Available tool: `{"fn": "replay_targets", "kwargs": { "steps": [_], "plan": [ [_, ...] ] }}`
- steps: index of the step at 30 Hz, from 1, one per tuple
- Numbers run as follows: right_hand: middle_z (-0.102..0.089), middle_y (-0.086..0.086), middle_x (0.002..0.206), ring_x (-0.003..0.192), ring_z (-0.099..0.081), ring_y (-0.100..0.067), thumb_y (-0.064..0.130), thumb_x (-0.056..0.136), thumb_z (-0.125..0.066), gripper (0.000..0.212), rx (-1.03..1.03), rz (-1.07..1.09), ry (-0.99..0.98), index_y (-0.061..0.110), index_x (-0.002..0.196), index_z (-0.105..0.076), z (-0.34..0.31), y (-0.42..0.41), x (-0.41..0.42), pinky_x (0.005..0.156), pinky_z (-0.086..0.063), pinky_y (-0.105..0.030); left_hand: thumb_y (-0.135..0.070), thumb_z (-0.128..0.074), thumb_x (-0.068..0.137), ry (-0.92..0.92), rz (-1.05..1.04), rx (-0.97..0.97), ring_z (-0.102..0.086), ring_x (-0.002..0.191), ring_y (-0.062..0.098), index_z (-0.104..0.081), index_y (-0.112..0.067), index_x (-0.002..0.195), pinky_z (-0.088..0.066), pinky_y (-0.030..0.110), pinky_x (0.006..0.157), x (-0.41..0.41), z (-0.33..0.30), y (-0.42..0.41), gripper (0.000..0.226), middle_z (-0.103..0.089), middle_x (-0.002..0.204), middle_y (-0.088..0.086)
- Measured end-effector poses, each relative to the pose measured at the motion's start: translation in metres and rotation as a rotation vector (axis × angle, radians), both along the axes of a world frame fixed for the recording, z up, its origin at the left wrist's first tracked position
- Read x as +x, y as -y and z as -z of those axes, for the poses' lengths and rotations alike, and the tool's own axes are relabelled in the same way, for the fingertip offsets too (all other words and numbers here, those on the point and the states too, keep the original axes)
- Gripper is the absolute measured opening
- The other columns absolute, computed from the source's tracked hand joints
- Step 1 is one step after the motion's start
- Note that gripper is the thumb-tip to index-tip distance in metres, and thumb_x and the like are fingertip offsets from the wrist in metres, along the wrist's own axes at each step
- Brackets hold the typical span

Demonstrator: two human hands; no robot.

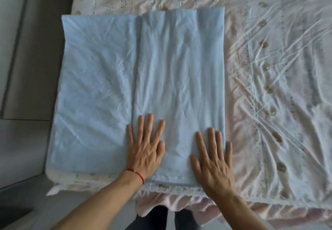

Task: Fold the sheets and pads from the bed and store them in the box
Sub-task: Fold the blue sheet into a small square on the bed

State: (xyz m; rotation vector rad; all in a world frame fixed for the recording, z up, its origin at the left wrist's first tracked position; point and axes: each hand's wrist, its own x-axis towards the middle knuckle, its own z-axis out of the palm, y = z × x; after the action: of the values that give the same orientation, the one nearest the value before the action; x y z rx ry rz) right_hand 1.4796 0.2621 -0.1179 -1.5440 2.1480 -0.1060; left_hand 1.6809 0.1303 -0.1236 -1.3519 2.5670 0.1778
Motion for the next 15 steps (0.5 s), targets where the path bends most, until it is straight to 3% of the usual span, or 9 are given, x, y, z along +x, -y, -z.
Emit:
{"fn": "replay_targets", "kwargs": {
  "steps": [2,4,7,10,13,15],
  "plan": [
    [0.005,-0.006,0.173,0.159,0.005,-0.029,0.054,0.104,-0.028,0.07,-0.005,0.014,0.036,0.028,0.165,-0.007,-0.003,-0.017,0.005,0.124,-0.007,-0.055,-0.038,-0.039,0.101,0.02,0.012,0.05,-0.003,0.154,0.044,-0.015,-0.019,0.162,-0.019,0.068,0.116,0.012,-0.005,-0.016,0.068,-0.004,0.167,0.023],
    [0.0,-0.006,0.173,0.159,-0.002,-0.028,0.049,0.103,-0.043,0.072,-0.062,0.124,0.127,0.028,0.164,-0.014,-0.009,-0.02,0.009,0.125,-0.013,-0.051,-0.04,-0.035,0.103,0.058,0.016,0.087,-0.002,0.154,0.046,-0.013,-0.016,0.162,-0.021,0.067,0.116,0.02,-0.011,-0.028,0.068,-0.001,0.166,0.027],
    [-0.029,-0.011,0.155,0.142,-0.034,-0.033,0.03,0.092,-0.073,0.078,-0.2,0.474,0.323,0.015,0.154,-0.029,-0.02,0.006,0.006,0.116,-0.034,-0.048,-0.044,-0.033,0.097,0.102,-0.034,0.162,-0.008,0.154,0.044,-0.016,-0.02,0.162,-0.018,0.067,0.118,0.011,-0.025,-0.017,0.072,-0.006,0.167,0.025],
    [-0.043,-0.012,0.128,0.124,-0.043,-0.034,0.029,0.088,-0.077,0.074,-0.163,0.789,0.454,0.009,0.147,-0.037,-0.03,0.04,-0.013,0.106,-0.037,-0.044,-0.046,-0.042,0.086,0.113,-0.092,0.252,-0.024,0.145,0.04,-0.03,-0.029,0.152,-0.026,0.055,0.117,-0.005,-0.041,0.009,0.069,-0.023,0.158,0.019],
    [-0.051,-0.019,0.13,0.125,-0.049,-0.039,0.038,0.088,-0.076,0.066,-0.078,0.807,0.39,0.009,0.14,-0.046,-0.028,0.054,-0.033,0.108,-0.04,-0.049,-0.044,-0.053,0.079,0.001,-0.167,0.272,-0.036,0.127,0.032,-0.044,-0.034,0.124,-0.04,0.044,0.101,-0.017,-0.047,0.032,0.047,-0.037,0.134,0.005],
    [-0.057,-0.017,0.128,0.12,-0.056,-0.038,0.045,0.087,-0.075,0.065,0.011,0.819,0.397,0.014,0.136,-0.047,-0.027,0.058,-0.036,0.102,-0.046,-0.05,-0.043,-0.057,0.08,-0.014,-0.181,0.307,-0.036,0.125,0.031,-0.044,-0.034,0.12,-0.04,0.044,0.099,-0.016,-0.044,0.037,0.043,-0.036,0.13,0.003]
  ]
}}
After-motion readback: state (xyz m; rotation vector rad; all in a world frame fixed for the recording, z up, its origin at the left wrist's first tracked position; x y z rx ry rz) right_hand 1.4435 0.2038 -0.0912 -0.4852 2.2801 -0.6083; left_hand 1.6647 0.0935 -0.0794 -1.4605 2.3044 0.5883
